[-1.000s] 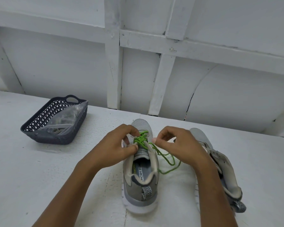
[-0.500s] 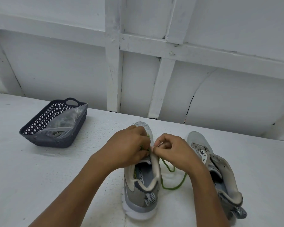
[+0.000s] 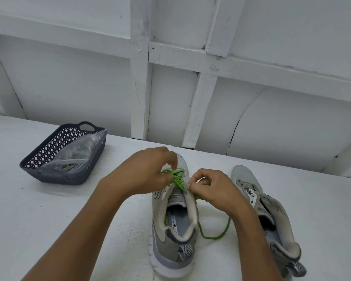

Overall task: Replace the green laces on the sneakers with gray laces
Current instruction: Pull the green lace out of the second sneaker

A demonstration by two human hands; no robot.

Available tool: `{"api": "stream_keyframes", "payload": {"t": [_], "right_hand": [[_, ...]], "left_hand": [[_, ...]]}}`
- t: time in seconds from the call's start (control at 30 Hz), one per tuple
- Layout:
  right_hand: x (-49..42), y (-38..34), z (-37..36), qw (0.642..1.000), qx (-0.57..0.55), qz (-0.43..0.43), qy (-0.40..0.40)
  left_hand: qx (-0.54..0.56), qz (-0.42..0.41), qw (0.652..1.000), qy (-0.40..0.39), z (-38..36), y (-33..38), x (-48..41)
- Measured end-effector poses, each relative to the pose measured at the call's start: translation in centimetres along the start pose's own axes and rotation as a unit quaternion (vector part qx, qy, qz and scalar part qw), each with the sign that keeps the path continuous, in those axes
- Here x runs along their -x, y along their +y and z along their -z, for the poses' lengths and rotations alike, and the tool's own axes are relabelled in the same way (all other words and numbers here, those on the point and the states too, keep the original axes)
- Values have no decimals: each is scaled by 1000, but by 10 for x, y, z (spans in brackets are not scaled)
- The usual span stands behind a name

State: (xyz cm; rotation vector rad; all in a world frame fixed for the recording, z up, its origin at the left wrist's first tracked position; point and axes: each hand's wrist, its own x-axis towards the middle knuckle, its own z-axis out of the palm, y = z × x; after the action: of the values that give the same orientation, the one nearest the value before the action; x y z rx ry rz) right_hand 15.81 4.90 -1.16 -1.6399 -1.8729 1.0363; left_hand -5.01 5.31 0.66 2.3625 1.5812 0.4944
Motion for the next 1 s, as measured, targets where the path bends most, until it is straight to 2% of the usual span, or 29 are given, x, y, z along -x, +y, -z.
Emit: {"api": "stream_keyframes", "payload": {"t": [0.2, 0.33, 0.4, 0.43, 0.5, 0.53, 0.57, 0.6, 0.67, 0.77, 0.83, 0.9, 1.0], "right_hand": [[-1, 3, -1, 1000, -15, -2, 8], [1, 1, 0, 999, -42, -11, -1], [1, 2, 2, 998, -56, -16, -7], [1, 2, 3, 998, -63, -19, -9], [1, 4, 6, 996, -82, -30, -13], [0, 5, 7, 995, -91, -35, -17], [-1, 5, 9, 994, -96, -40, -21], [-2, 6, 9, 994, -99, -44, -24], [-3, 7, 9, 993, -103, -46, -26], [-4, 6, 6, 994, -100, -41, -22], [-5, 5, 4, 995, -89, -39, -20], [-4, 3, 2, 996, -82, -35, -20], [-2, 0, 1, 996, -85, -33, -24]], "left_hand": [[-27, -72, 996, -37, -22, 15, -6], [59, -103, 993, -5, -22, 11, -9], [176, -68, 982, 29, -15, 8, -8], [270, -45, 961, 40, -9, 7, -7], [489, -16, 871, 43, 0, 6, -3], [564, -7, 825, 34, 2, 6, -3], [593, 5, 804, 28, 3, 7, -3], [588, 19, 808, 22, 1, 8, -4], [523, 40, 852, 9, -7, 8, -8], [326, 17, 945, -26, -14, 11, -10], [161, -12, 985, -63, -16, 15, -9], [45, -31, 995, -81, -18, 17, -7], [30, -52, 997, -56, -20, 16, -7]]}}
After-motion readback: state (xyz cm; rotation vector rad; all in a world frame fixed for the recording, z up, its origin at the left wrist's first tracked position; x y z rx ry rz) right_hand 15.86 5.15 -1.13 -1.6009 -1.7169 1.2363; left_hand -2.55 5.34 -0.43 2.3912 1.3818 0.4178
